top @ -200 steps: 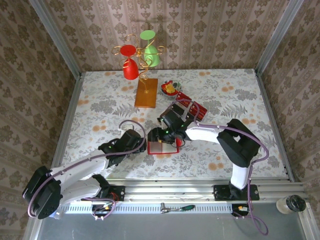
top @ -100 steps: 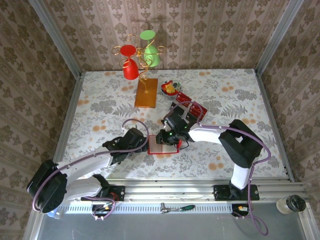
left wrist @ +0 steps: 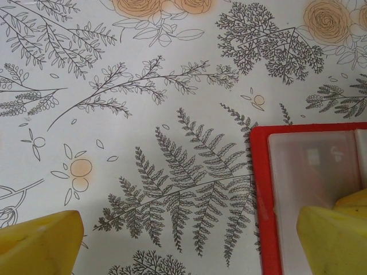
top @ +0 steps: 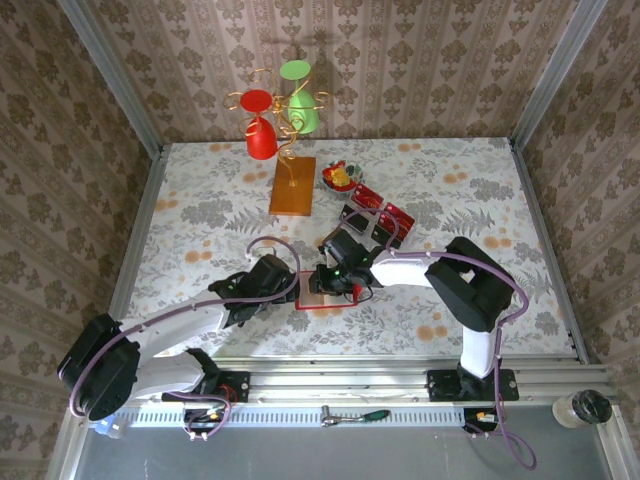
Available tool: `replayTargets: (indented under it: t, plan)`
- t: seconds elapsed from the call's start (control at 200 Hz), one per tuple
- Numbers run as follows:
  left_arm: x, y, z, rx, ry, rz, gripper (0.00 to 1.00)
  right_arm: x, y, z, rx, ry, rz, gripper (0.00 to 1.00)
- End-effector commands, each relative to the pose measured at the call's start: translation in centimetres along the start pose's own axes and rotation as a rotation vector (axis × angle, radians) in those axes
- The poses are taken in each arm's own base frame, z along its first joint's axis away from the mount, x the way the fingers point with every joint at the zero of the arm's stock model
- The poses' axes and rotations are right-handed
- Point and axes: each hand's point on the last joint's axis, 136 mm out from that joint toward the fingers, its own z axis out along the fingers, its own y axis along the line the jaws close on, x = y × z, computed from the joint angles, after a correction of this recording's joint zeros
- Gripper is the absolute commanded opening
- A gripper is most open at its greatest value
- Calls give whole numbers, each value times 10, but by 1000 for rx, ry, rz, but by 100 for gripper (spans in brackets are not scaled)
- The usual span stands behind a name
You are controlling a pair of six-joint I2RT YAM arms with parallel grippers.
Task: Put the credit cards into the card holder
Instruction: Flip over the card slot on the card holder.
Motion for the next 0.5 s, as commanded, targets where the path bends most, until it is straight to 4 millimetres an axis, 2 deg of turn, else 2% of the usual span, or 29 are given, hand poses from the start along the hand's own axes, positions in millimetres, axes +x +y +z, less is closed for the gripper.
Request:
replayTargets:
  t: [0.0, 0.135, 0.26, 0.38, 0.495]
  plan:
    - [-10, -8, -2, 22, -16, 10, 97, 2, 2, 11, 2, 10, 11, 18]
    - [-10, -8, -1, 18, -13, 11, 97, 0, 6, 13, -11, 11, 18, 18]
    - [-11, -9, -1, 20, -15, 10, 97, -7, 17, 5, -29, -1, -3, 18]
    - [-10, -8, -1, 19, -13, 11, 97, -19, 30, -18, -49, -36, -33, 19]
    - [-9, -7, -1, 18, -12, 7, 98, -36, 32, -47, -48, -90, -41, 21]
